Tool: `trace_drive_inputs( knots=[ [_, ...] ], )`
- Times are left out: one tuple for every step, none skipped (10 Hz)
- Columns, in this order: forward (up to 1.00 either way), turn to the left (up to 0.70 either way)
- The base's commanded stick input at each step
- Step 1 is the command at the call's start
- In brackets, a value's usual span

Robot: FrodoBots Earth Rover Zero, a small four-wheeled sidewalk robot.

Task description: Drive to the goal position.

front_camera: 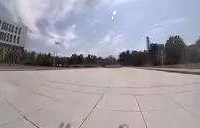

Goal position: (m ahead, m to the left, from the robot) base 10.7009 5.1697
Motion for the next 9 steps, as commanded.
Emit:
trace_drive_inputs(
  knots=[
    [0.70,0.00],
    [0.70,0.00],
    [0.70,0.00],
    [0.70,0.00],
    [0.70,0.00],
    [0.70,0.00],
    [0.70,0.00],
    [0.70,0.00],
    [0.70,0.00]
  ],
)
